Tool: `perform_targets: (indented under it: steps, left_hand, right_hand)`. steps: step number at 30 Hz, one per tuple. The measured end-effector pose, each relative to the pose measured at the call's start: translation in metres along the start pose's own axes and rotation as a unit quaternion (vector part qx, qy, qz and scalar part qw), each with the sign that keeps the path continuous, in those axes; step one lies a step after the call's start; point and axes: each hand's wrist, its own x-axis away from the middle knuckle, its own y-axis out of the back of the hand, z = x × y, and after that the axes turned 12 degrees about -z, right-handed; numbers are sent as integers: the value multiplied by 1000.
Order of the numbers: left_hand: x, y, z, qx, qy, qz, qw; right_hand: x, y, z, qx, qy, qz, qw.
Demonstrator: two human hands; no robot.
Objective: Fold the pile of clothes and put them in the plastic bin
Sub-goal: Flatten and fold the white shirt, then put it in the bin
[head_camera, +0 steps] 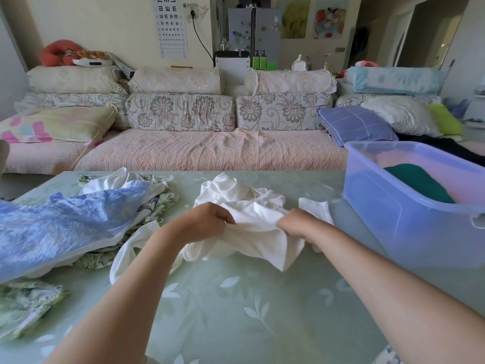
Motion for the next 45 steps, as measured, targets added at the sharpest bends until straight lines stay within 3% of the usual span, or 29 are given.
perform_targets:
  steps: [2, 5, 7, 10, 13, 16, 20, 24, 27, 32, 33, 35, 38, 41, 43, 45]
  left_hand:
    - [9, -6, -5, -13, 4, 60, 998]
    - [18, -20, -7, -66, 0, 184, 981]
    - [22, -28, -6, -92, -15, 234, 968]
    - [32, -40, -4, -152, -52, 238, 958]
    - [45, -51, -5, -241, -96, 223, 940]
    - [53, -53, -2, -257, -122, 205, 936]
    - [58, -48, 8, -257, -99, 225, 935]
    - [67, -46, 14, -278, -101, 163, 941]
    - [69, -42, 19, -263, -100, 88, 956]
    - [68, -28, 5, -99, -51, -92, 990]
    - [72, -19, -1, -97, -51, -76, 991]
    - [81, -4, -8, -170, -43, 50, 983]
    - [93, 4, -7, -289, 65, 264, 918]
    - [93, -1, -9, -172, 147, 367, 902]
    - [90, -5, -15, -108, 114, 384, 910]
    - [85, -14, -16, -93, 43, 313, 944]
  right_hand:
    - [11, 6, -15, 176, 33, 20, 984]
    - [19, -1, -39, 277, 50, -4, 959]
    - [22, -7, -50, 288, 134, -37, 948]
    - [36, -8, -51, 217, 307, -68, 924]
    - [50, -10, -49, 126, 315, 6, 941]
    - [57, -16, -58, 188, 318, 104, 924]
    - [58, -13, -70, 191, 319, 92, 924]
    - [66, -20, -71, 86, 330, 16, 940]
    - [67, -21, -69, -26, 281, 1, 959]
    - [73, -12, -61, -195, 193, -31, 961]
    - [75, -8, -60, -191, 198, -17, 961]
    - [83, 1, -57, -154, 222, 45, 962]
    - [94, 15, -52, -11, 203, 225, 953]
    - [99, 18, -53, 30, 75, 418, 905]
    - [91, 13, -54, 10, 58, 406, 912]
    - [79, 3, -53, -13, 105, 270, 957]
